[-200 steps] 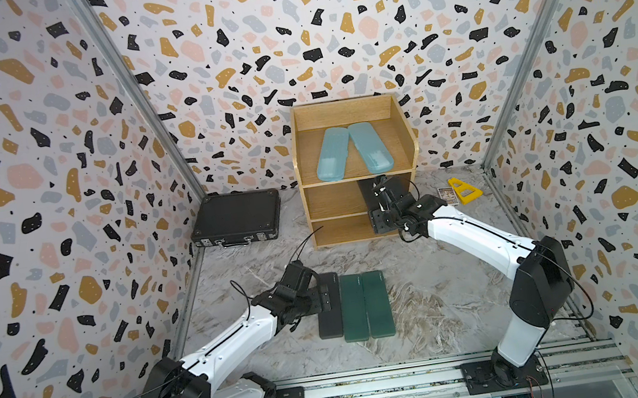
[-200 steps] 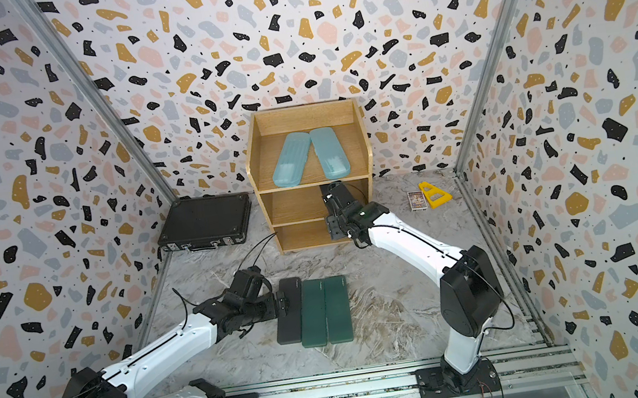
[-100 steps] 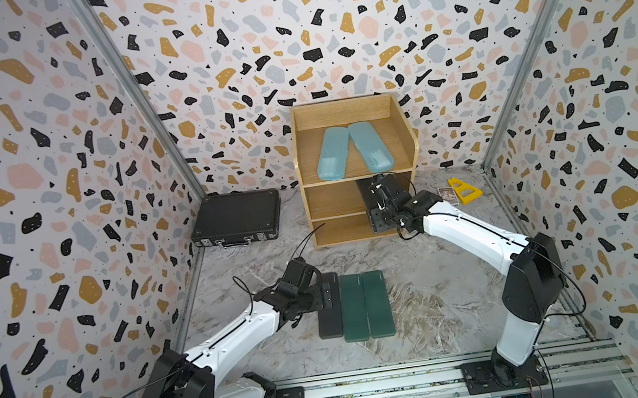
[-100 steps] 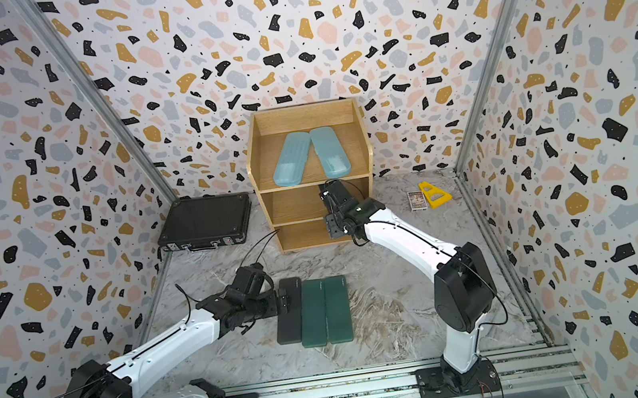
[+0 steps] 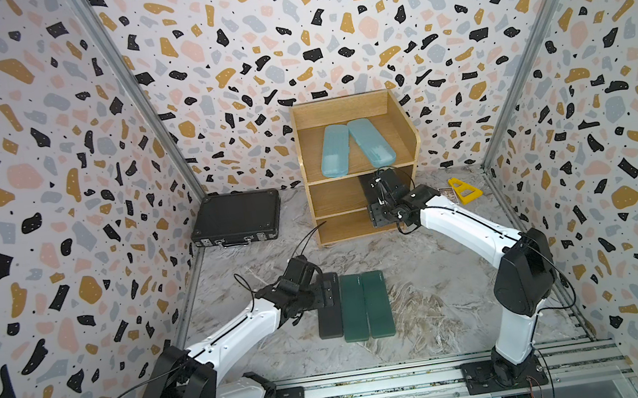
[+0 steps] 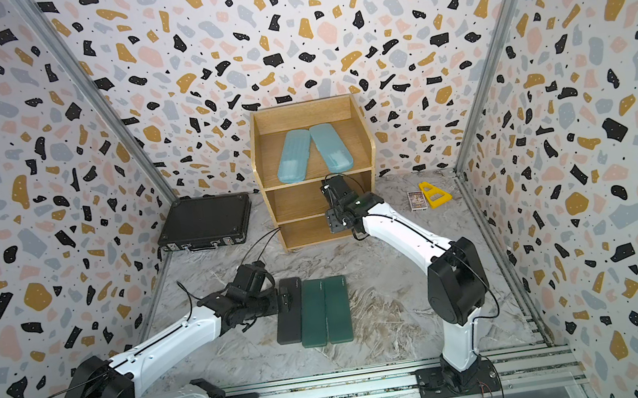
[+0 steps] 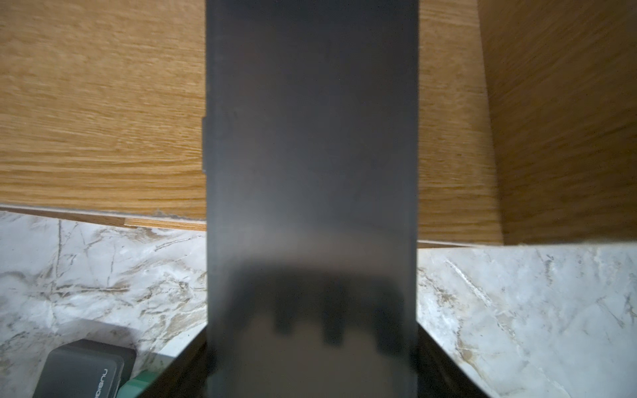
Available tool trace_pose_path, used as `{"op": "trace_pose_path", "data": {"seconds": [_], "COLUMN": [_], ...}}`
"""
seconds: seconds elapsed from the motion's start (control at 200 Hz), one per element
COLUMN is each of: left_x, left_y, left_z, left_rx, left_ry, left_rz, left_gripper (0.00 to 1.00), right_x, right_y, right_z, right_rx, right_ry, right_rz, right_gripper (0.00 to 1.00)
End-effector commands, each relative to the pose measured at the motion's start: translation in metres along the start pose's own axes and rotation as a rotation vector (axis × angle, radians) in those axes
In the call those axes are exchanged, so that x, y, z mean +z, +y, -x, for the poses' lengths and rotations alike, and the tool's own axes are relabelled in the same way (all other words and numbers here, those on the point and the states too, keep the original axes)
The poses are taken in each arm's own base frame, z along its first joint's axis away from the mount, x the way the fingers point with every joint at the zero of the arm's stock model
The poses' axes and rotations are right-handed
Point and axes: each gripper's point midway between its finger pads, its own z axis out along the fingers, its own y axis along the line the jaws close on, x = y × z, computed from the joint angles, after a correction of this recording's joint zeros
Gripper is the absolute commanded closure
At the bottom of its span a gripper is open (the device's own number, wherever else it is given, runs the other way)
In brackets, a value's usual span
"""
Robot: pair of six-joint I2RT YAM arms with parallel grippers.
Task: Place the pencil cases on the shelf according to color
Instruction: Place the pencil case on the shelf.
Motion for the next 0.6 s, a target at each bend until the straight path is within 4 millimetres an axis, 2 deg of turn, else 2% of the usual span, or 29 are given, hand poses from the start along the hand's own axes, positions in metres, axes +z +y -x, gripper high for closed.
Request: {"op": "trace_pose_path", "data": {"seconds": [0.0,0.08,0.225,0.265,0.471,0.596], "left_x": [-0.002,0.001,0.006,0.006,0.007,0.009], "left_y": [-0.007,-0.009,-0.01,-0.01,-0.011,-0.015], "left_z": [0.011,0.01,0.008,0.007,0.006,0.005], "left_rx": [0.013,0.013,0.013,0.014,0.024,0.024], "left_ry": [-0.021,-0.016,-0.001,0.002,0.006,0.015], "left_rz": [-0.02,-0.026,-0.034,-0.034,-0.044,-0.065], "left_gripper": [0.0,0.0,0.0,0.0,0.0,0.0], "right_x": [-0.02,-0.022,-0.032,-0.036,-0.051,-0.044], "right_y": [0.0,0.0,-0.001,-0.003,-0.004,0.004], "right_z": [0.039,0.041,0.046,0.048,0.064,0.074], "right_rx": [0.068,0.101,0.196,0.217,0.29,0.334], "right_ry": [-0.135,-0.157,-0.244,-0.27,-0.342,-0.341], "right_rz": [0.031,0.043,0.081,0.087,0.128,0.174], "right_gripper": [0.27,0.3,0.47,0.5,0.46,0.44]}}
